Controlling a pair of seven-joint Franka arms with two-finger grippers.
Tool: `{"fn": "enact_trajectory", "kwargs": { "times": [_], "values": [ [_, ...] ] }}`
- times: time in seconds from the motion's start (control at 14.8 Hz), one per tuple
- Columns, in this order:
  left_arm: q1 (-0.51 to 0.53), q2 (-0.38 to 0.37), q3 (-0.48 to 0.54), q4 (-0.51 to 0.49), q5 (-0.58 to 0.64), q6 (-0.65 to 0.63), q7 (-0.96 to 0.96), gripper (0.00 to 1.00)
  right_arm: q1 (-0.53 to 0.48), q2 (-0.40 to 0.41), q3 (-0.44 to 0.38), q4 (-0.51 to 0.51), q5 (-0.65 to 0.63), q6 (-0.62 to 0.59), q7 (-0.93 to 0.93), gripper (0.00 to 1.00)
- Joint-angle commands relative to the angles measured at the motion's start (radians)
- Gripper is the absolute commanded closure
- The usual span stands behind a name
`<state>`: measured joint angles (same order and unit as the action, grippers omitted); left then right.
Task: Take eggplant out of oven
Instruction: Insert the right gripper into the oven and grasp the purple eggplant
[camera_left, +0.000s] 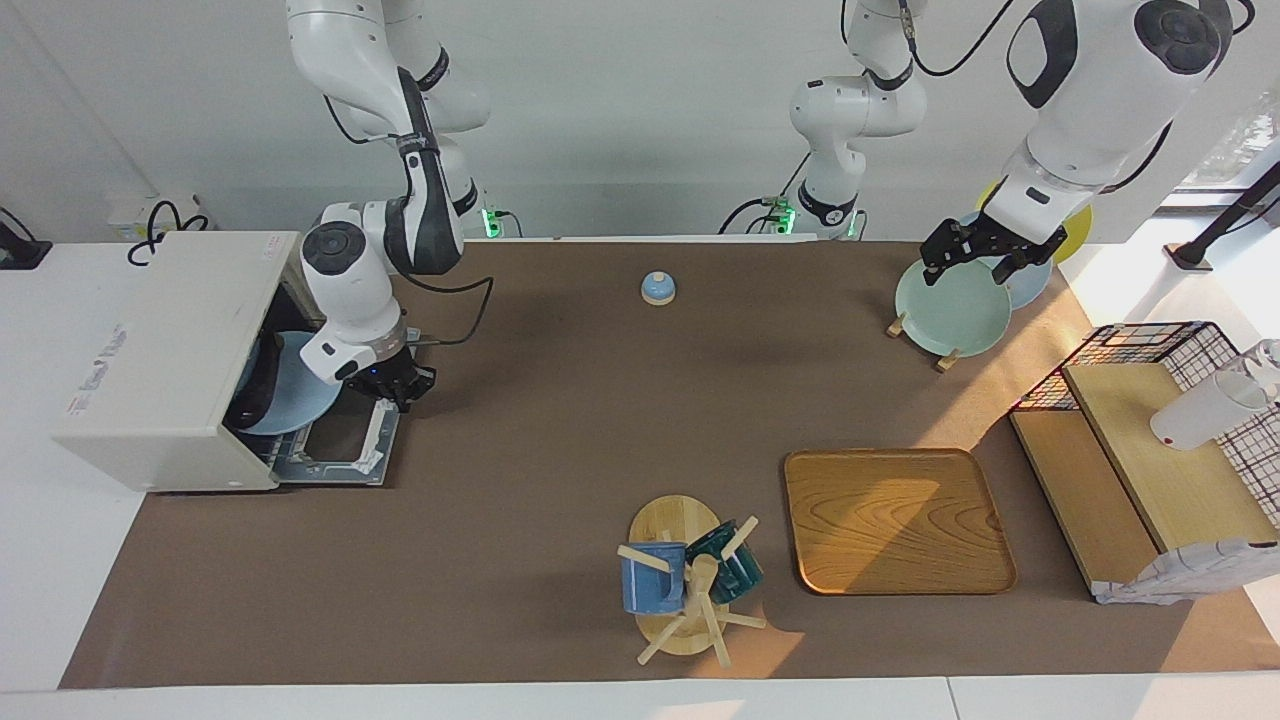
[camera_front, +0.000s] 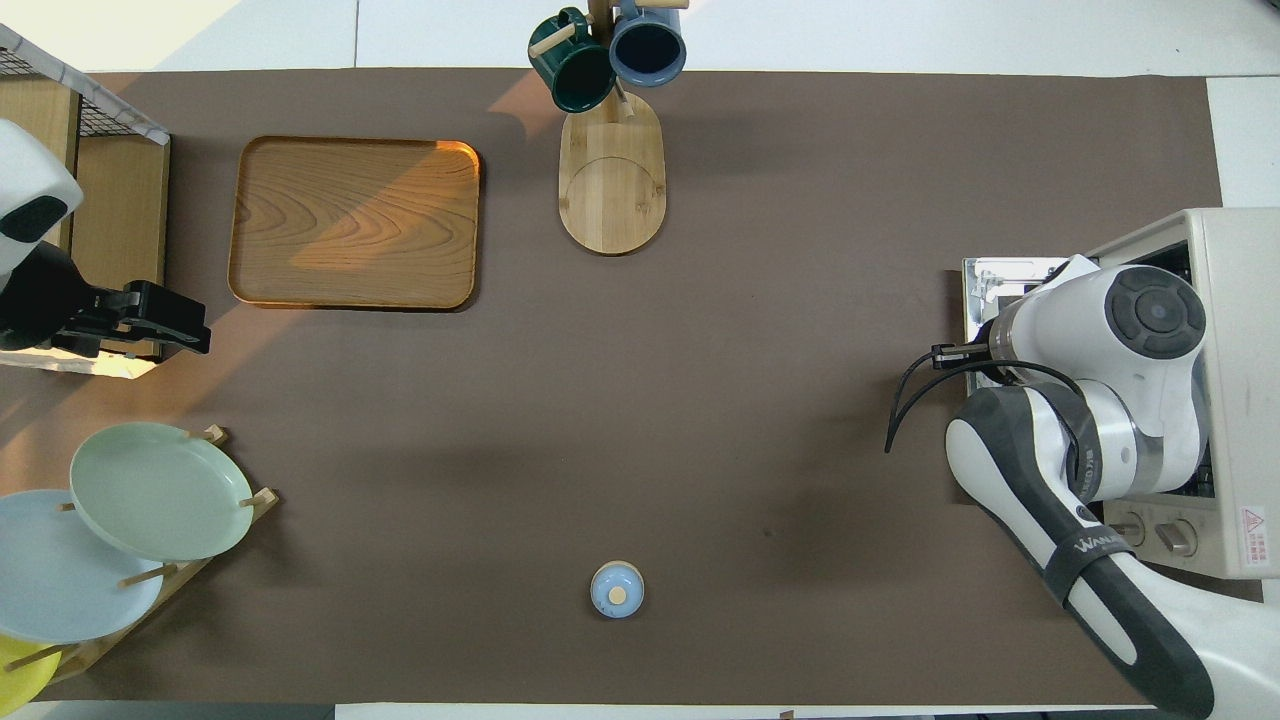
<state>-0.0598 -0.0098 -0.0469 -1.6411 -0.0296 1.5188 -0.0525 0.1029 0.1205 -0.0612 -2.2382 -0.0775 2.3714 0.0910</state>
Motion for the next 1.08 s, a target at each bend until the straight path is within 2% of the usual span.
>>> {"fn": "enact_trajectory", "kwargs": {
  "times": [0.0,0.14,0.27,0.34,0.41,0.47,0.75,1.02],
  "values": [
    [0.009,-0.004,-0.004,-0.002,-0.007,-0.003,-0.009,0.00,0.020,-0.009,-0.006,-0.011,0.021,0.005,0.038,1.00],
    [0.009,-0.004,-0.004,0.000,-0.006,-0.003,-0.009,0.00,0.029,-0.013,0.001,0.017,0.050,-0.044,0.055,1.00],
    [0.009,-0.004,-0.004,0.000,-0.006,-0.003,-0.007,0.00,0.054,-0.013,0.003,0.099,0.074,-0.163,0.056,1.00],
    [0.009,-0.004,-0.004,0.000,-0.006,-0.002,-0.009,0.00,0.054,-0.012,0.003,0.130,0.074,-0.205,0.056,0.91],
    [0.009,-0.004,-0.004,0.000,-0.007,-0.003,-0.009,0.00,0.051,-0.013,0.003,0.140,0.074,-0.219,0.052,0.43],
    [0.009,-0.004,-0.004,-0.002,-0.006,-0.003,-0.009,0.00,0.040,-0.024,0.001,0.140,0.074,-0.228,0.040,0.20],
    [0.009,-0.004,-0.004,0.000,-0.006,-0.002,-0.009,0.00,-0.006,-0.068,-0.008,0.144,0.003,-0.310,-0.065,0.19],
    [0.009,-0.004,-0.004,0.000,-0.006,-0.003,-0.009,0.00,-0.035,-0.093,-0.009,0.141,-0.028,-0.373,-0.077,0.19]
  ]
}}
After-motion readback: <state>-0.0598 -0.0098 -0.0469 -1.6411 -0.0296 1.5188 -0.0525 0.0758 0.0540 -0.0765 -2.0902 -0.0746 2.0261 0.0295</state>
